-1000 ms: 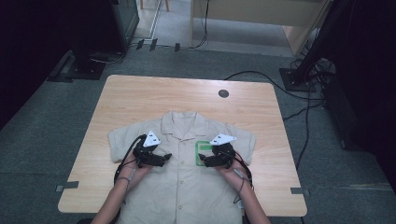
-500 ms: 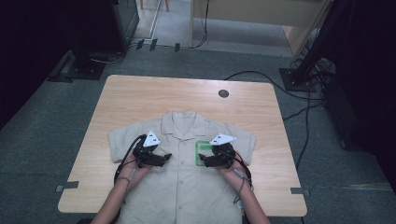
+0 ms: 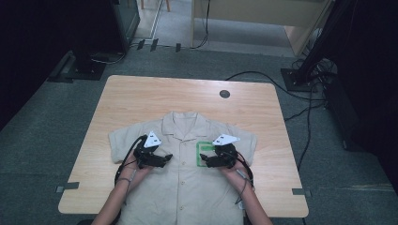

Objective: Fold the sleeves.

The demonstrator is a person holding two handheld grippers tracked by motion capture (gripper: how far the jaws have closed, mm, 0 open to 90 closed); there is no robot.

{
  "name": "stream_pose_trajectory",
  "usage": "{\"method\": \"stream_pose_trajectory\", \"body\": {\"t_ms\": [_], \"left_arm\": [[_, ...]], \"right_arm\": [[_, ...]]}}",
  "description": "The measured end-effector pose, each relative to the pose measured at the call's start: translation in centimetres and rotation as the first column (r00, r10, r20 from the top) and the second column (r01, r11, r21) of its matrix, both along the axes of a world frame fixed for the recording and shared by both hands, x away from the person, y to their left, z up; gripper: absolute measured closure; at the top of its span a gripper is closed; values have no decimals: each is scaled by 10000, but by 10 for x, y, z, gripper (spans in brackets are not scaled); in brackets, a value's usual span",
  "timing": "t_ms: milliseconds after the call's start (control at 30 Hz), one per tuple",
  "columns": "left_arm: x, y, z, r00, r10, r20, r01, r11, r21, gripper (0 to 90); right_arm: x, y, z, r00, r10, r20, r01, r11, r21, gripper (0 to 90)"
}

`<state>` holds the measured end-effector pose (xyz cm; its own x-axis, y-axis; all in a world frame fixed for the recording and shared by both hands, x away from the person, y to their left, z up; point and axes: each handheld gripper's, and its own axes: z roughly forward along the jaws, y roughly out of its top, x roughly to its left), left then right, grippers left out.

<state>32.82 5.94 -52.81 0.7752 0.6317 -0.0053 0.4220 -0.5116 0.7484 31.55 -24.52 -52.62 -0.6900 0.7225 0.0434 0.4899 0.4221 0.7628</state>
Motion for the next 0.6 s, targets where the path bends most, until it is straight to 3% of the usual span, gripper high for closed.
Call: {"method": "stream_pose_trajectory", "body": {"t_ms": [233,300,600], "left_arm": [[0,0,0,10000,0,0,0,10000,0,194],[0,0,0,10000,0,-1,0,10000,-1,194],[0,0,0,10000,-4,0,4,10000,5,195]], "right_arm": [[-1,-2,1,9999,20,129,-21,10000,72,194],[-2,-2,1,9993,-66,364,70,9999,-99,198],[1,-12,2,9995,-67,318,60,9998,214,198]]}}
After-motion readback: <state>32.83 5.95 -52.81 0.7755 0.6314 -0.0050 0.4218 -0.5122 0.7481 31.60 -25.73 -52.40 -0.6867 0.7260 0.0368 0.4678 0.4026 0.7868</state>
